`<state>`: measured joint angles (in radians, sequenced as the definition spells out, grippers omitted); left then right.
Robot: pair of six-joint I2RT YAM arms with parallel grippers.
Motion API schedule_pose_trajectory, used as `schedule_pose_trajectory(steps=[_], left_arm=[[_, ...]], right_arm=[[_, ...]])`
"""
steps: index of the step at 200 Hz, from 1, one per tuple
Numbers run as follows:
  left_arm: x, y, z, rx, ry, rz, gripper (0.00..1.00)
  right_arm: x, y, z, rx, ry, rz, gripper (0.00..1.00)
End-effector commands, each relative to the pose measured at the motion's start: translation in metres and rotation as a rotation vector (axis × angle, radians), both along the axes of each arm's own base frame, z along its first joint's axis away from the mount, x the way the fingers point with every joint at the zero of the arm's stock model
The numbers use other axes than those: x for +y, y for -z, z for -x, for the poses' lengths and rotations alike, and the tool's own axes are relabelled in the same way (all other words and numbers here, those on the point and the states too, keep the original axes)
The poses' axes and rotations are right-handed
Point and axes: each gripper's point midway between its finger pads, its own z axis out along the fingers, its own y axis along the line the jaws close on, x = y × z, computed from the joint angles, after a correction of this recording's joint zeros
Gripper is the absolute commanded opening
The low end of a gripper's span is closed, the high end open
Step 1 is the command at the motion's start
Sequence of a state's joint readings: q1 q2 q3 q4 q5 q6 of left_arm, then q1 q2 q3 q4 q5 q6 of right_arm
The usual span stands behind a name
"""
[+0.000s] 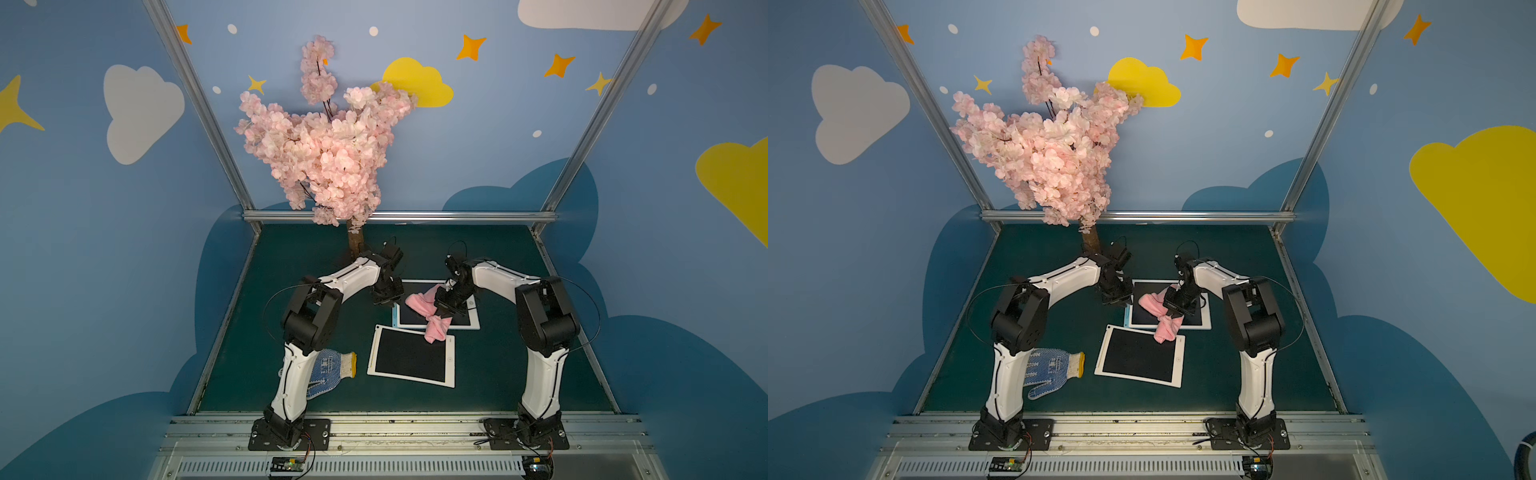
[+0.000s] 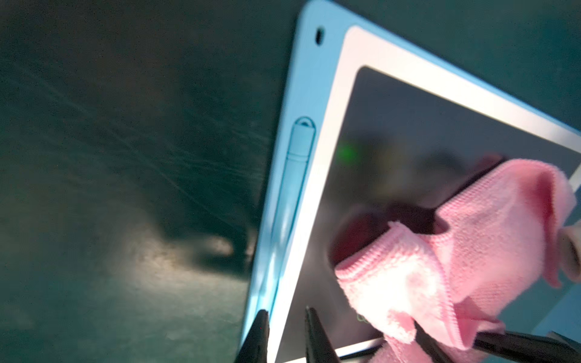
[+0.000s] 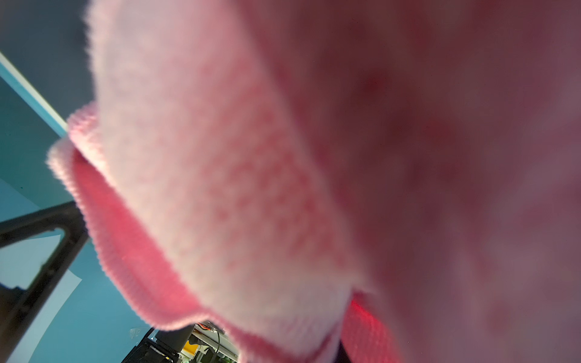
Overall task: Wipe the drawing tablet
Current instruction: Wipe the dirt from the drawing tablet.
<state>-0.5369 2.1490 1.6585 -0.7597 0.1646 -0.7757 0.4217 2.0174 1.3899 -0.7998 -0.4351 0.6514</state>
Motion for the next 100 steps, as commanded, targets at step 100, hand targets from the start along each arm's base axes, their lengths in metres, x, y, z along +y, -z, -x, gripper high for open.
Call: schedule_pose_trajectory(steps=[100], left_arm=[[0.017, 0.040, 0.017, 0.074, 0.057, -0.106, 0.22]], right_arm=[[0.008, -0.006, -0.002, -0.006, -0.004, -0.008, 0.00]])
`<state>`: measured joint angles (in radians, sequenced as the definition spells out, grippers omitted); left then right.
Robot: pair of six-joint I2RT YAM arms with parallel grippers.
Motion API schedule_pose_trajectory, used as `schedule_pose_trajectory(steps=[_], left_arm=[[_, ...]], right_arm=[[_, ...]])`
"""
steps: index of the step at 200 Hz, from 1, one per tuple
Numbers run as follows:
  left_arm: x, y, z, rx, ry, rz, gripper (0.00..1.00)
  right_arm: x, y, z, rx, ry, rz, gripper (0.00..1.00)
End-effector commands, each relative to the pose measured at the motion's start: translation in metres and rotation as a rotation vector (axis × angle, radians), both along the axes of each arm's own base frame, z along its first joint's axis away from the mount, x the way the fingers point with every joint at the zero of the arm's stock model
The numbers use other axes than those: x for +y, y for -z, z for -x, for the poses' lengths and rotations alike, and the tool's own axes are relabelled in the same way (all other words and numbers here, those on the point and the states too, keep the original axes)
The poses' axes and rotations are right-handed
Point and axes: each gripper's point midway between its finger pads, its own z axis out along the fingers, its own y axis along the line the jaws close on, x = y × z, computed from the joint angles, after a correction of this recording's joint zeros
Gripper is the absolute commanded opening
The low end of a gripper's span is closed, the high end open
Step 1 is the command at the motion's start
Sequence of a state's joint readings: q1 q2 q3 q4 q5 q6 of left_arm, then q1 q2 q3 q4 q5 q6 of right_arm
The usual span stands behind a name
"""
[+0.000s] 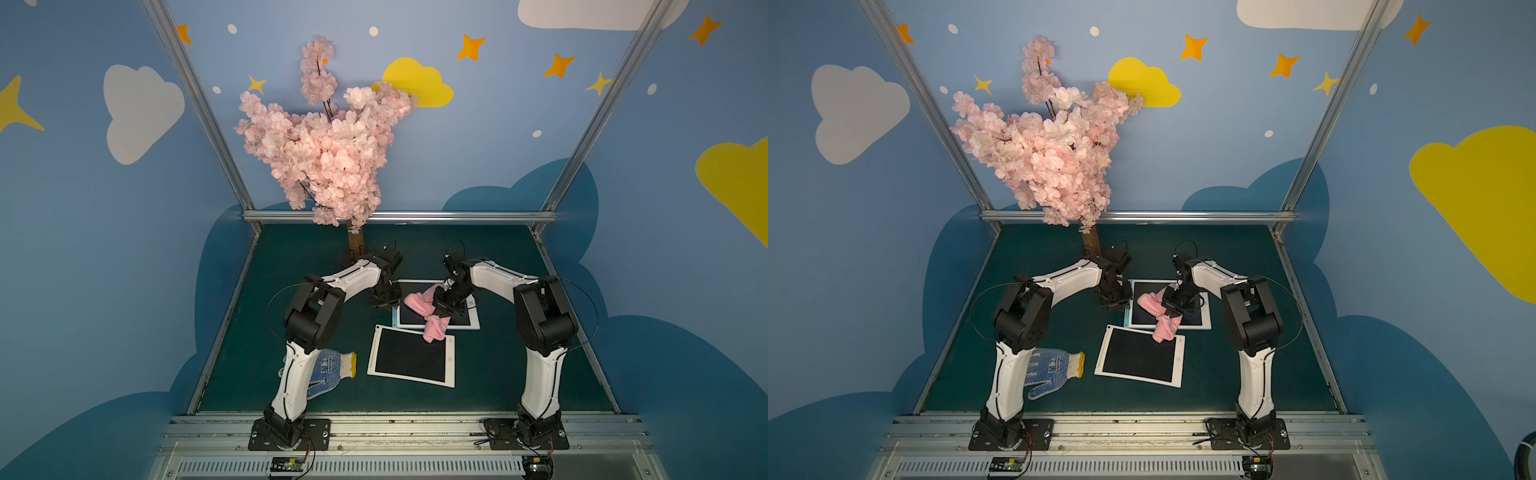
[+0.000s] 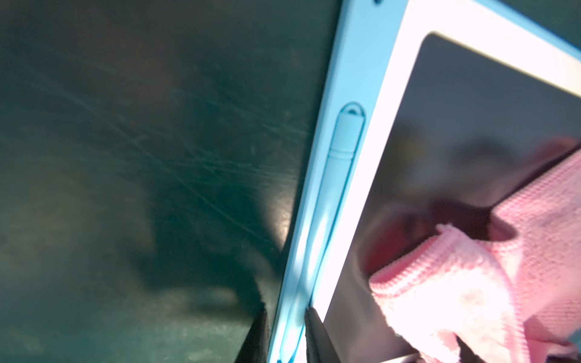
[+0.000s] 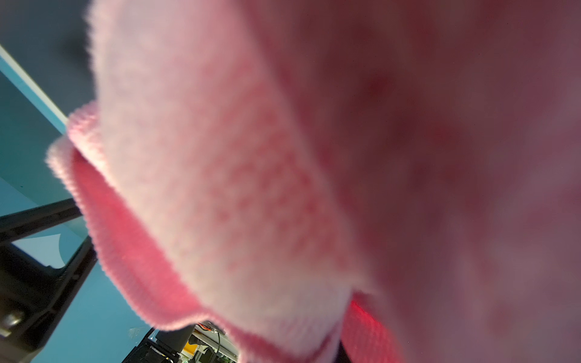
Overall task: Wipe the drawing tablet
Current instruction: Wipe the dirt from the drawing tablet.
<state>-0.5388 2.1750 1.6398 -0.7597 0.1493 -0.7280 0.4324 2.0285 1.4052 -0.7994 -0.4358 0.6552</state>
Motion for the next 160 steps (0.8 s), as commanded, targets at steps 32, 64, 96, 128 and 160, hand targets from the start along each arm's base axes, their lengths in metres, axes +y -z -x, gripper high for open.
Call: schedule_pose_trajectory(steps=[32, 64, 96, 128, 160], left_arm=[[0.016, 0.025, 0.012, 0.059, 0.016, -0.084, 0.21], [0.019, 0.027, 0.013, 0.067, 0.014, -0.084, 0.21], [0.017, 0.027, 0.012, 0.067, 0.017, -0.077, 0.21], [0.015, 0.026, 0.011, 0.068, 0.015, -0.069, 0.20], [0.012, 0.027, 0.013, 0.074, 0.014, -0.052, 0.20]], right_arm=[[-0.039, -0.003, 0.001, 0.002, 0.071, 0.015, 0.00], [-0.086, 0.000, 0.008, 0.003, 0.112, 0.051, 0.00], [-0.080, 0.004, 0.017, 0.007, 0.078, 0.064, 0.00], [-0.014, 0.001, 0.020, -0.005, -0.033, 0.039, 0.00], [0.053, -0.011, 0.014, -0.033, -0.140, -0.009, 0.00]])
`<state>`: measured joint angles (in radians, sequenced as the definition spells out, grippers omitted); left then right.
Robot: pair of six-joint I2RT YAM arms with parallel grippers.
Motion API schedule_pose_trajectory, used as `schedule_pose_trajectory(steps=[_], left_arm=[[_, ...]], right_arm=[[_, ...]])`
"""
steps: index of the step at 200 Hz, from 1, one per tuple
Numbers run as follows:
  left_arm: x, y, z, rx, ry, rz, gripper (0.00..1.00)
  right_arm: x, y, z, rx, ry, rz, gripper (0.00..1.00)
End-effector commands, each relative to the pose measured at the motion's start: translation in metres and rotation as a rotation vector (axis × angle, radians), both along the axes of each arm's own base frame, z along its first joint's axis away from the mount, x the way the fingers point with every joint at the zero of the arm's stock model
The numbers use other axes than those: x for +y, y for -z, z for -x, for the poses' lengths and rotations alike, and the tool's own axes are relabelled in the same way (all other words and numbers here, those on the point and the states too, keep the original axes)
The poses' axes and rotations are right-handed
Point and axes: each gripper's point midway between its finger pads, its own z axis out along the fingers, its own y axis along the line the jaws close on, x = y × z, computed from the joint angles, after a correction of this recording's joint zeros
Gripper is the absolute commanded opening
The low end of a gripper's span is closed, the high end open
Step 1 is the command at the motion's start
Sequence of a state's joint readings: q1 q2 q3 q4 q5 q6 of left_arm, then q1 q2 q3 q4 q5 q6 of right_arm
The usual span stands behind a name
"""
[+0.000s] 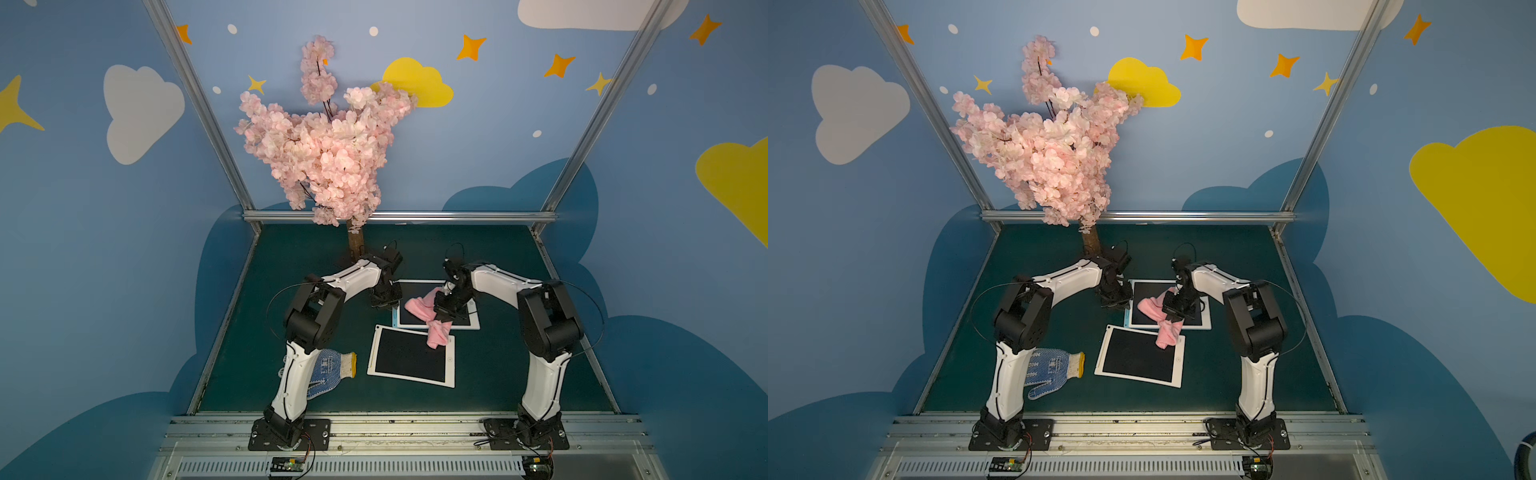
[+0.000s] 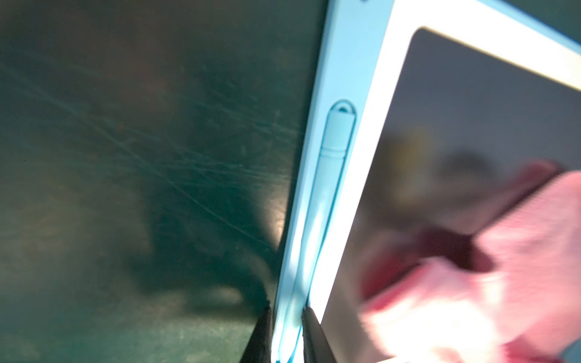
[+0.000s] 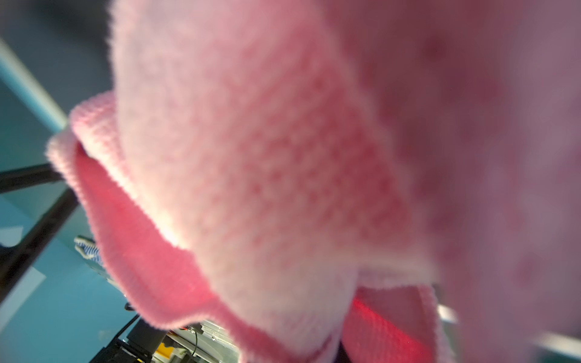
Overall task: Wipe the drawing tablet
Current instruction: Wipe the dirt from the drawing tablet.
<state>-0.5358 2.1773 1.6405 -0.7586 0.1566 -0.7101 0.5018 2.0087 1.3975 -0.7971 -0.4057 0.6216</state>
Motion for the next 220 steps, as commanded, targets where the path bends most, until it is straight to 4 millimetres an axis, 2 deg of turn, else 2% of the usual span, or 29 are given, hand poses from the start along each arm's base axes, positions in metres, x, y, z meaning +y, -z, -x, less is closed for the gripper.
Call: schedule_pose_trajectory(steps=[1, 20, 36, 53, 99, 113, 124, 135, 146, 159, 182, 194, 208, 220], left_arm=[[0.012, 0.027, 0.013, 0.073, -0.001, -0.058, 0.20], [0.012, 0.027, 0.013, 0.072, -0.002, -0.058, 0.20], [0.013, 0.027, 0.013, 0.074, -0.004, -0.054, 0.20], [0.013, 0.027, 0.012, 0.077, -0.005, -0.051, 0.20], [0.014, 0.028, 0.010, 0.076, -0.007, -0.051, 0.20], [0.014, 0.028, 0.009, 0.074, -0.007, -0.050, 0.20], [0.014, 0.027, 0.008, 0.072, -0.008, -0.049, 0.20], [0.014, 0.028, 0.008, 0.074, -0.008, -0.048, 0.20], [0.014, 0.029, 0.009, 0.077, -0.010, -0.048, 0.20], [0.013, 0.029, 0.009, 0.078, -0.010, -0.046, 0.20], [0.012, 0.029, 0.009, 0.080, -0.015, -0.045, 0.20], [0.012, 0.029, 0.009, 0.078, -0.015, -0.044, 0.20], [0.012, 0.029, 0.008, 0.077, -0.015, -0.043, 0.20], [0.011, 0.029, 0.008, 0.076, -0.015, -0.042, 0.20]], right_arm=[[0.037, -0.008, -0.001, 0.009, -0.046, -0.023, 0.00], [0.052, -0.008, 0.004, 0.023, -0.083, -0.029, 0.00], [0.041, -0.002, 0.008, 0.048, -0.049, -0.027, 0.00], [0.008, 0.003, 0.009, 0.056, 0.009, -0.005, 0.00], [-0.103, 0.004, 0.010, 0.052, 0.163, 0.060, 0.00], [-0.124, 0.006, 0.015, 0.062, 0.197, 0.071, 0.00], [-0.132, 0.007, 0.017, 0.062, 0.215, 0.075, 0.00], [-0.128, 0.006, 0.019, 0.057, 0.208, 0.077, 0.00], [-0.112, 0.005, 0.019, 0.053, 0.189, 0.064, 0.00], [-0.083, 0.003, 0.017, 0.043, 0.139, 0.054, 0.00], [-0.020, -0.002, 0.020, 0.032, 0.038, 0.014, 0.00], [0.002, -0.006, 0.019, 0.023, 0.013, -0.008, 0.00], [0.010, -0.005, 0.019, 0.029, 0.007, -0.013, 0.00], [0.000, -0.002, 0.018, 0.039, 0.025, -0.006, 0.00]])
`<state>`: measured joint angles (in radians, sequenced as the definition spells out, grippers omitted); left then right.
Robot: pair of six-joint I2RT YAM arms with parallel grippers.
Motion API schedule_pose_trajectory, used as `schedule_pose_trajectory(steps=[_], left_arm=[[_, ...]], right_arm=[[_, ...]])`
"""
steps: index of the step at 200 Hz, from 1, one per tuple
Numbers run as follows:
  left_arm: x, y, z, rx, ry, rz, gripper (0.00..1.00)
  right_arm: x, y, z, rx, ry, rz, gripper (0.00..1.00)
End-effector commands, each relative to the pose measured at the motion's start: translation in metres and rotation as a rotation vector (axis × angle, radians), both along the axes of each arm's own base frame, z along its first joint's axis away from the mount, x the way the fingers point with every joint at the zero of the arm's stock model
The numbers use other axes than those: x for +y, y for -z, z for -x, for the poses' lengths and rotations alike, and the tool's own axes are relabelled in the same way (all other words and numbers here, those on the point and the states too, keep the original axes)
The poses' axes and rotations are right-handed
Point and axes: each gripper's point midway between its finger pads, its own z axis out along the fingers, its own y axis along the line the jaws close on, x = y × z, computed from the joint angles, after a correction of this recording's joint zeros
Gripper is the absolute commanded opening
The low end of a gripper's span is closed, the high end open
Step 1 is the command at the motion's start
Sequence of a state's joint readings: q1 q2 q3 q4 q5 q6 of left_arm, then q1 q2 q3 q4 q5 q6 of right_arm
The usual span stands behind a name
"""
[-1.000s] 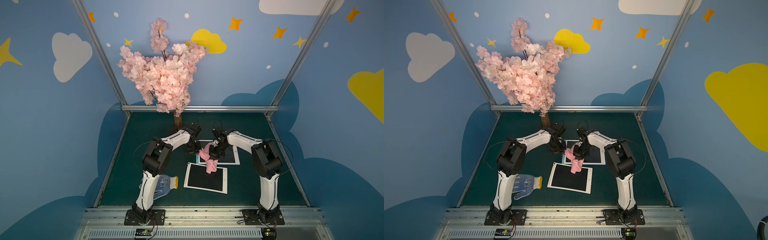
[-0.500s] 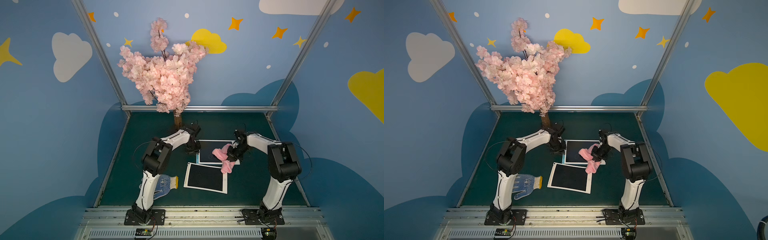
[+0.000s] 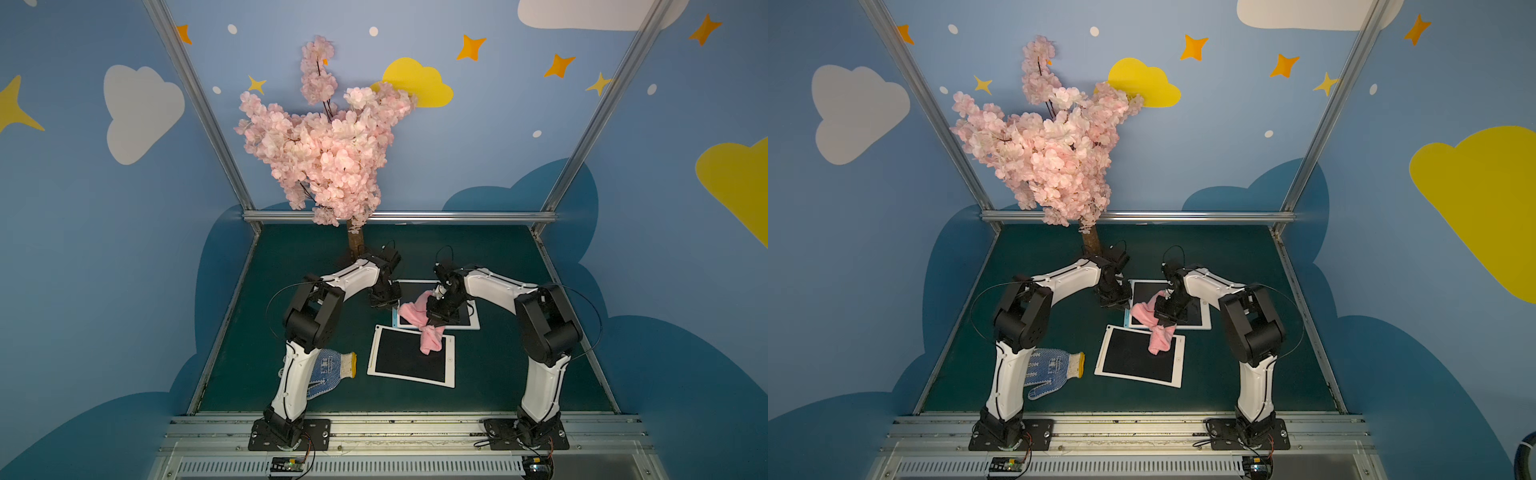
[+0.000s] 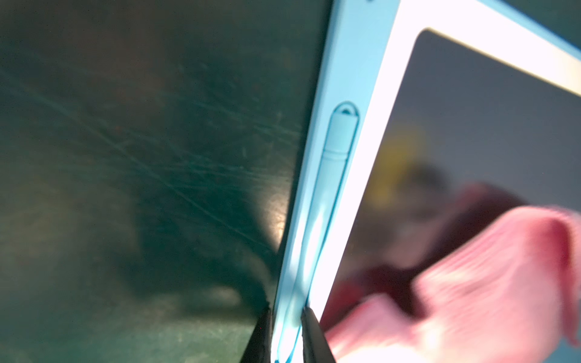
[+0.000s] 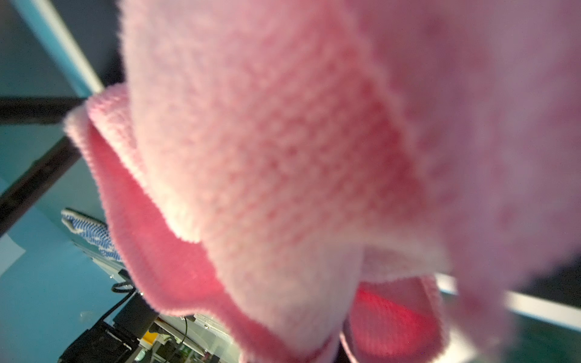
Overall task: Wipe the drawing tablet
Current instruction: Wipe the dirt from the drawing tablet.
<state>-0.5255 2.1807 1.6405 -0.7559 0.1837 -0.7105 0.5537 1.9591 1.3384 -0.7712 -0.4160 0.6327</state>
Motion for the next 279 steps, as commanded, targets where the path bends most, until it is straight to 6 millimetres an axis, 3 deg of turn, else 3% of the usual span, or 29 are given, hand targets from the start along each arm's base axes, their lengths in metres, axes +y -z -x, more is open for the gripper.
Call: schedule_pose_trajectory(steps=[1, 54, 83, 101, 113, 164, 186, 206, 255, 279], left_arm=[[0.011, 0.028, 0.008, 0.062, -0.008, -0.065, 0.20], [0.012, 0.028, 0.007, 0.061, -0.001, -0.066, 0.20], [0.012, 0.028, 0.006, 0.062, 0.001, -0.067, 0.20], [0.012, 0.028, 0.006, 0.064, 0.000, -0.068, 0.20], [0.011, 0.029, 0.006, 0.066, -0.001, -0.067, 0.20], [0.009, 0.032, 0.006, 0.069, -0.008, -0.062, 0.20], [0.009, 0.031, 0.006, 0.067, -0.008, -0.064, 0.20], [0.010, 0.030, 0.006, 0.066, -0.009, -0.065, 0.20], [0.014, 0.032, 0.007, 0.080, -0.026, -0.057, 0.19], [0.015, 0.031, 0.006, 0.080, -0.031, -0.054, 0.19]], right_arm=[[-0.013, 0.003, -0.004, 0.044, 0.070, 0.013, 0.00], [-0.125, 0.011, -0.005, 0.059, 0.231, 0.067, 0.00], [-0.160, 0.013, -0.005, 0.061, 0.298, 0.075, 0.00], [-0.156, 0.009, -0.011, 0.045, 0.288, 0.079, 0.00], [-0.138, 0.006, -0.017, 0.031, 0.250, 0.077, 0.00], [-0.001, 0.001, -0.036, 0.017, 0.044, -0.001, 0.00], [0.027, 0.003, -0.043, 0.037, 0.042, -0.041, 0.00], [0.015, 0.002, -0.050, 0.031, 0.069, -0.031, 0.00], [-0.093, 0.009, -0.054, 0.049, 0.234, 0.036, 0.00], [-0.117, 0.011, -0.053, 0.052, 0.259, 0.061, 0.00]])
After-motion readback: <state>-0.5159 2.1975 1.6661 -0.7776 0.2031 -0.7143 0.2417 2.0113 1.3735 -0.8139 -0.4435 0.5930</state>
